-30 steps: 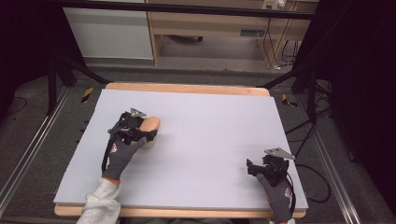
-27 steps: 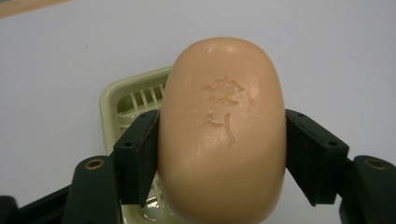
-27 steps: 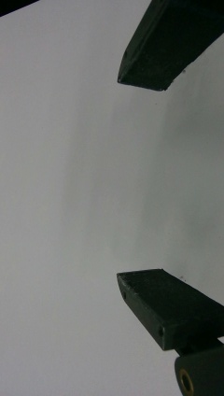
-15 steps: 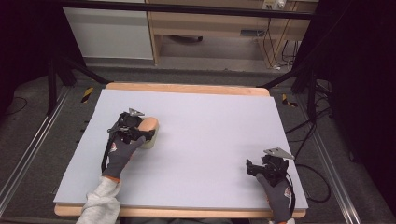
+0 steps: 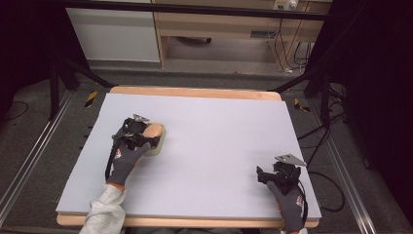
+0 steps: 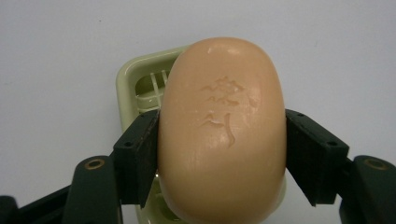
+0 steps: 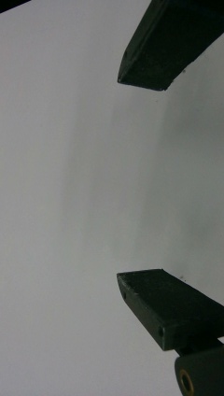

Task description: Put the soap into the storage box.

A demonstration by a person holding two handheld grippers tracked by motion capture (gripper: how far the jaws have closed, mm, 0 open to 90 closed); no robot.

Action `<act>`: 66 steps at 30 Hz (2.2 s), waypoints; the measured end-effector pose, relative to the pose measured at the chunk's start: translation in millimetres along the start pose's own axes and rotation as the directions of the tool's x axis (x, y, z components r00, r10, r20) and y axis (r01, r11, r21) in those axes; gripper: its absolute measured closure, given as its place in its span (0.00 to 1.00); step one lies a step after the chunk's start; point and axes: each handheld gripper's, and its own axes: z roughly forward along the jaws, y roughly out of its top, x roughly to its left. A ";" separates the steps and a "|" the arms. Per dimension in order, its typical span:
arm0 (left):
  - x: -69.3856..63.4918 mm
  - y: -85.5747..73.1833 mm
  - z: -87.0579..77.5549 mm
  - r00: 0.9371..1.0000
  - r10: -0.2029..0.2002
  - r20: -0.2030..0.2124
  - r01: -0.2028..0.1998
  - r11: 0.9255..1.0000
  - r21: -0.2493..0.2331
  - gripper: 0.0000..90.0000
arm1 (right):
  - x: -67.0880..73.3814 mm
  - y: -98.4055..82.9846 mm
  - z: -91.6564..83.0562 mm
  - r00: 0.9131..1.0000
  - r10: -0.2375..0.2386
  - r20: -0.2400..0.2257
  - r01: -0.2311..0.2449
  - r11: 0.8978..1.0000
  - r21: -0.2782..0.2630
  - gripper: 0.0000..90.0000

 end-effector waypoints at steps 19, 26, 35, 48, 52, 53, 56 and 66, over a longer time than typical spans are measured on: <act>5.5 -5.6 10.4 1.000 -0.014 -0.021 0.015 1.000 0.020 0.35 | 0.1 0.1 -0.1 1.000 0.005 -0.001 -0.005 1.000 0.001 0.06; 4.9 -5.9 12.3 1.000 -0.016 -0.022 0.016 1.000 0.021 0.35 | 0.0 0.1 -0.1 1.000 0.006 -0.001 -0.006 1.000 0.001 0.06; 3.1 -6.5 14.7 0.999 -0.011 -0.030 0.012 1.000 0.026 0.35 | -0.1 0.1 -0.1 1.000 0.007 -0.001 -0.007 1.000 0.002 0.06; 3.5 -6.4 14.0 0.999 -0.021 -0.026 0.021 0.999 0.028 0.34 | -0.3 0.0 -0.6 1.000 0.006 -0.001 -0.006 1.000 0.000 0.06; 4.8 -6.4 12.2 0.999 -0.034 -0.018 0.034 0.999 0.020 0.32 | -0.3 0.0 -0.9 1.000 0.008 -0.001 -0.008 1.000 0.000 0.06; 5.1 -6.3 10.9 0.999 -0.034 -0.015 0.035 0.999 0.015 0.32 | -0.3 0.0 -0.9 1.000 0.008 -0.002 -0.008 1.000 0.000 0.06; 4.6 -5.8 9.1 0.999 -0.036 -0.007 0.036 0.999 0.008 0.32 | -0.2 0.0 -1.2 1.000 0.010 -0.001 -0.010 1.000 0.000 0.06; -4.4 -1.5 -13.3 0.999 -0.024 0.035 0.026 0.998 -0.060 0.31 | -1.9 -0.1 -2.8 1.000 0.017 0.000 -0.017 1.000 -0.006 0.06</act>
